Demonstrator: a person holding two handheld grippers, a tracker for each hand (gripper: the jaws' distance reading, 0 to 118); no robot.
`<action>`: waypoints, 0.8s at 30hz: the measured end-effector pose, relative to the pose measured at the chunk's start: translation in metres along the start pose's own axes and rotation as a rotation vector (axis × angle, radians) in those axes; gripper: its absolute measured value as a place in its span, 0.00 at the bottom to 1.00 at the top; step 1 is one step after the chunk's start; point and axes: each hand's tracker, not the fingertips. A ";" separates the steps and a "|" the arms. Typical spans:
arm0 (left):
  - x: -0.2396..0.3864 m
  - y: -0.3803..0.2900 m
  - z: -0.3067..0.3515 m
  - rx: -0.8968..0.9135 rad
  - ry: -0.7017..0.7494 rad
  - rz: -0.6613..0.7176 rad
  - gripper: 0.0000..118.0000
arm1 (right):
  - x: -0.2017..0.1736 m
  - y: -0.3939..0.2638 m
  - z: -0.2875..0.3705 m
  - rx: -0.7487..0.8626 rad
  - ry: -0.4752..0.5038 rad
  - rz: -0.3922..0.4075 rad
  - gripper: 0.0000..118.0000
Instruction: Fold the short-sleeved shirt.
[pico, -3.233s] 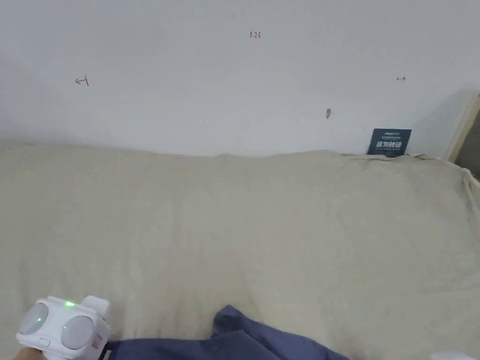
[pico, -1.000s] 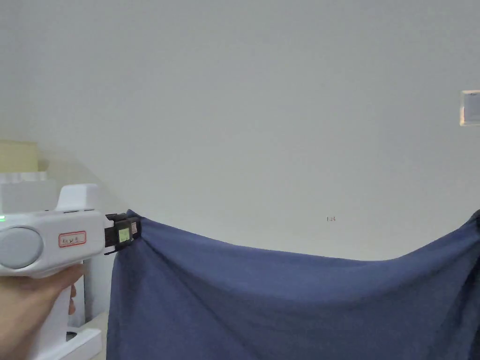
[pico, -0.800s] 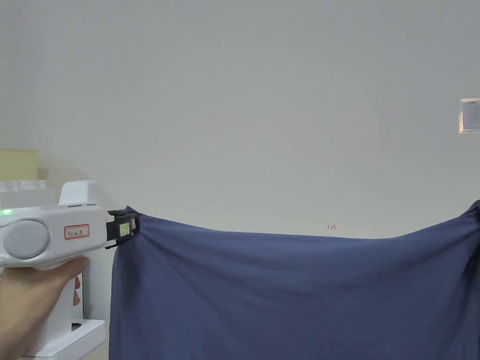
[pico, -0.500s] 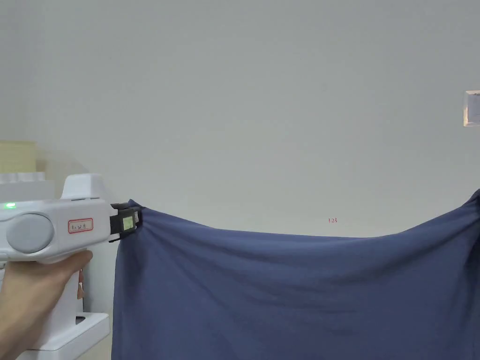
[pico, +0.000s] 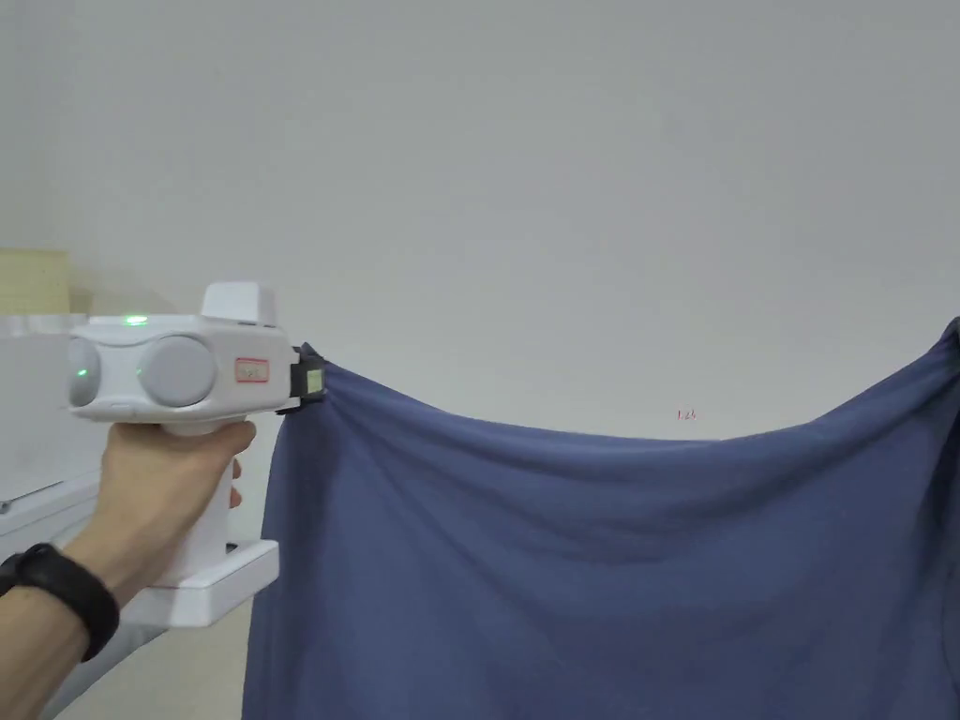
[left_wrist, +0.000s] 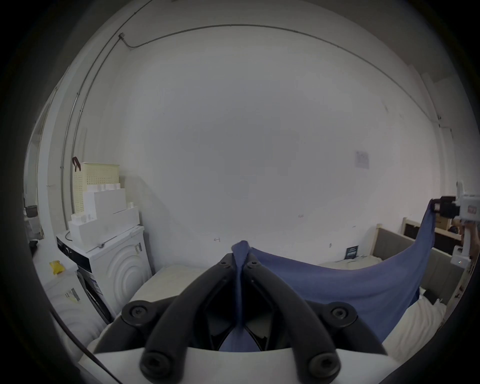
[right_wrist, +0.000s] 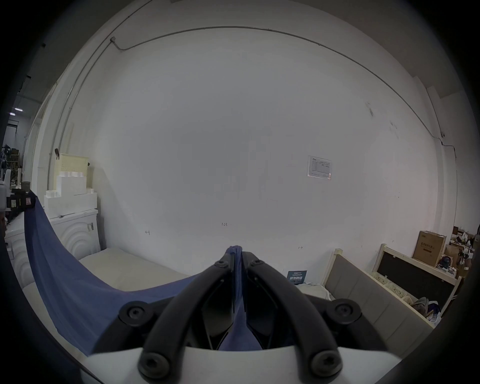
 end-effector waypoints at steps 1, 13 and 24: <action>0.001 0.001 -0.012 -0.016 0.007 -0.014 0.02 | 0.000 0.003 -0.011 -0.009 -0.003 0.005 0.02; 0.001 -0.005 -0.115 -0.049 0.018 -0.107 0.02 | -0.002 0.009 -0.117 -0.065 -0.081 0.046 0.02; 0.012 -0.069 -0.170 -0.151 0.017 -0.094 0.02 | -0.021 -0.053 -0.166 -0.134 -0.055 0.075 0.02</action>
